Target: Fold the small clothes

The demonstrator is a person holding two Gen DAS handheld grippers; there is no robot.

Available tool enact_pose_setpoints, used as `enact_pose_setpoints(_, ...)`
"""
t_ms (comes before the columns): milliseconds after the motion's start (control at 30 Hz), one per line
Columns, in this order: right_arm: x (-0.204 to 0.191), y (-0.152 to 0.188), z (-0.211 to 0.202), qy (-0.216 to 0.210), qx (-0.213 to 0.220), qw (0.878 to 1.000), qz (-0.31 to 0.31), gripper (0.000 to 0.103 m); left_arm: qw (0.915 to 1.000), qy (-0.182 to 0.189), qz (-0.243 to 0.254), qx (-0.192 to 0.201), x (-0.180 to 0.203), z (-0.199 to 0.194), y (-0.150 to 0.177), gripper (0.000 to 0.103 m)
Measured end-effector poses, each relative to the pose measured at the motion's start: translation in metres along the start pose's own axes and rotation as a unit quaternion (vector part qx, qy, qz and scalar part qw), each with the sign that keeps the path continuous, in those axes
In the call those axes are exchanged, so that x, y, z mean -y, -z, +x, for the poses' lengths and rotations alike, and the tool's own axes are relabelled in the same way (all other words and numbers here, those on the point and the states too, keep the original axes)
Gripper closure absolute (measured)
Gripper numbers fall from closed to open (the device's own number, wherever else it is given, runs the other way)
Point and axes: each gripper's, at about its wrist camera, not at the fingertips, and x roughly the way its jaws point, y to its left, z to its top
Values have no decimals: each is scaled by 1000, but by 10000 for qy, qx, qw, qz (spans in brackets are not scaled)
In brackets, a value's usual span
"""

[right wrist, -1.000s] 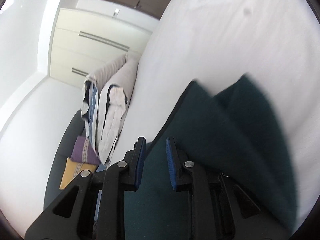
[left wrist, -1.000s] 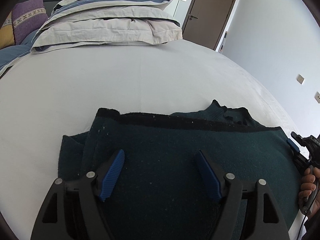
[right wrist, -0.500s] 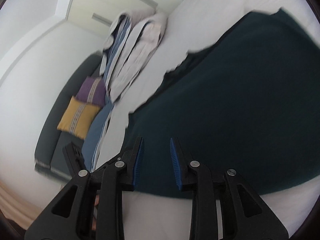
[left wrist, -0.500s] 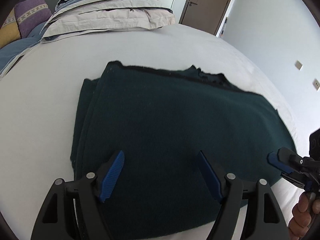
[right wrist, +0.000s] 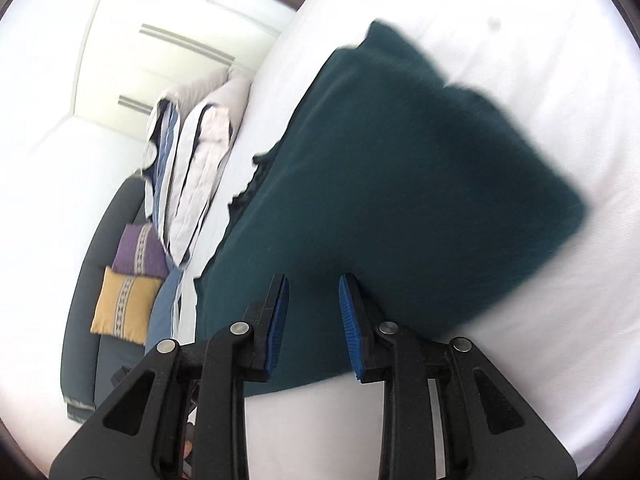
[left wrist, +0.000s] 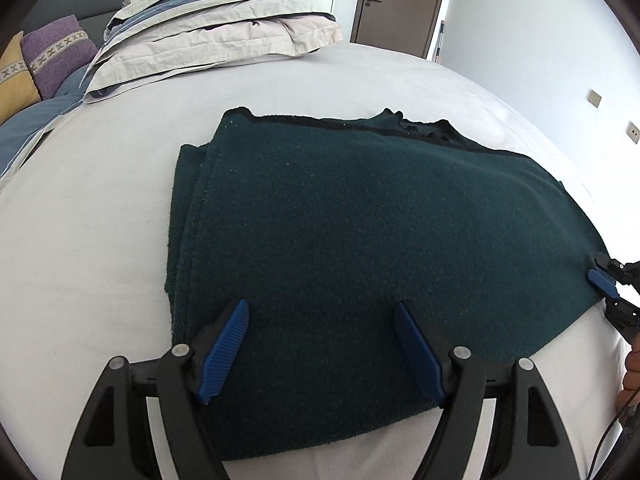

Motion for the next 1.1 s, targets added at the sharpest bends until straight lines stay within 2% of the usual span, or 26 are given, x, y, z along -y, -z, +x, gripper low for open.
enact_pose_setpoints(100,8,1,-29,207,271,9994,-44,77,10000,9,4,9,0,0,0,25)
enact_pose_setpoints(200,16,9,-63,389,359,9981,-309,77,10000,-4,29,9,1,0,1,24)
enact_pose_setpoints(267,14,18,-79,485,370,9966,-554,72,10000,15,24,4,1,0,1,24)
enact_pose_setpoints(333,5,31,-84,575,383,9946,-780,56,10000,70,7,-9,-1,-1,0,24)
enact_pose_setpoints(500,-25,54,-82,487,169,9899,-1321,56,9996,233,-136,-30,-10,-12,1,24)
enact_pose_setpoints(700,-54,71,-84,238,-106,9854,-1680,56,9956,234,-843,337,-54,-52,3,24)
enact_pose_setpoints(867,-69,80,-75,26,-287,9840,-1757,56,9859,334,-1631,175,-110,-44,0,24)
enact_pose_setpoints(900,-71,81,-73,-16,-330,9838,-1761,56,9831,475,-1759,152,-118,-41,-2,24)
enact_pose_setpoints(967,-76,84,-68,-98,-415,9828,-1795,56,9746,981,-2014,39,-131,-32,-6,24)
enact_pose_setpoints(1033,-80,87,-63,-162,-468,9824,-1802,56,9599,1457,-2380,-284,-140,-12,-8,24)
enact_pose_setpoints(1100,-83,89,-59,-228,-538,9821,-1792,56,9506,1680,-2585,-369,-146,-1,-9,24)
